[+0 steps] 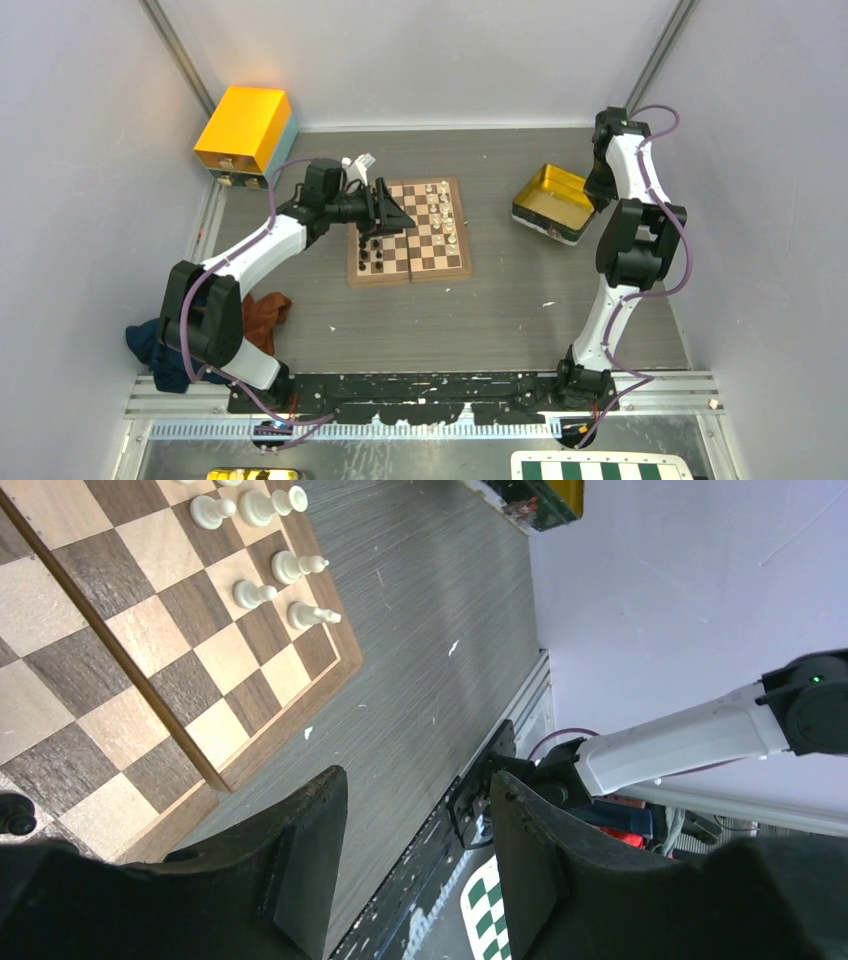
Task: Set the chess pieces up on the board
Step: Adjust the storage box.
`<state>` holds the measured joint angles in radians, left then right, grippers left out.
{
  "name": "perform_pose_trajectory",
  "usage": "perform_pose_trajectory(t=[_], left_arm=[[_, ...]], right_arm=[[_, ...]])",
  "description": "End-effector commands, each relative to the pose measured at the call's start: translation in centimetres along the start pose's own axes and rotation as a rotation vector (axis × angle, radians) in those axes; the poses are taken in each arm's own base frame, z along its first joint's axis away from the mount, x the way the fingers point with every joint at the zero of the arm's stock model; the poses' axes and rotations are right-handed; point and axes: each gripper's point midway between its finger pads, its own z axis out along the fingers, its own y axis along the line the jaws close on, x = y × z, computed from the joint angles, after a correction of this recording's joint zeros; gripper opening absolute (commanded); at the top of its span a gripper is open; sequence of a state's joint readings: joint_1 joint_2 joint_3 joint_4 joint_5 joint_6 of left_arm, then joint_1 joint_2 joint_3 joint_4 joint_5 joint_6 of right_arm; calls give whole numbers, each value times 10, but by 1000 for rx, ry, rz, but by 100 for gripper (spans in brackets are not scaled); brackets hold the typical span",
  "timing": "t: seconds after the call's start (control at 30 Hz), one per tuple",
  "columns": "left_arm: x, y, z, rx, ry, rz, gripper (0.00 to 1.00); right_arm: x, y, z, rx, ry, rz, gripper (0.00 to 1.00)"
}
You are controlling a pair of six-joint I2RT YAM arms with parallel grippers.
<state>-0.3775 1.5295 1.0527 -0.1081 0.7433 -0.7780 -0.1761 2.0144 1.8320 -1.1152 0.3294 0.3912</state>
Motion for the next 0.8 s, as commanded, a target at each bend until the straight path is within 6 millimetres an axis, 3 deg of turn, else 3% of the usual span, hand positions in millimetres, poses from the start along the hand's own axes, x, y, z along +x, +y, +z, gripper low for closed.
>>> perform_pose_trajectory(t=[0.0, 0.17, 0.27, 0.47, 0.77], left_arm=[[-6, -18, -4, 83, -24, 26, 55], [-2, -20, -6, 104, -29, 17, 55], [-1, -21, -7, 109, -28, 22, 55], [1, -24, -9, 118, -20, 24, 55], [7, -19, -9, 105, -1, 26, 55]], right_arm=[[11, -12, 0, 140, 47, -151, 1], [18, -7, 2, 177, 46, -191, 1], [11, -2, -3, 167, 4, -181, 1], [10, -9, -7, 227, -2, -210, 1], [31, 2, 14, 164, 20, -184, 1]])
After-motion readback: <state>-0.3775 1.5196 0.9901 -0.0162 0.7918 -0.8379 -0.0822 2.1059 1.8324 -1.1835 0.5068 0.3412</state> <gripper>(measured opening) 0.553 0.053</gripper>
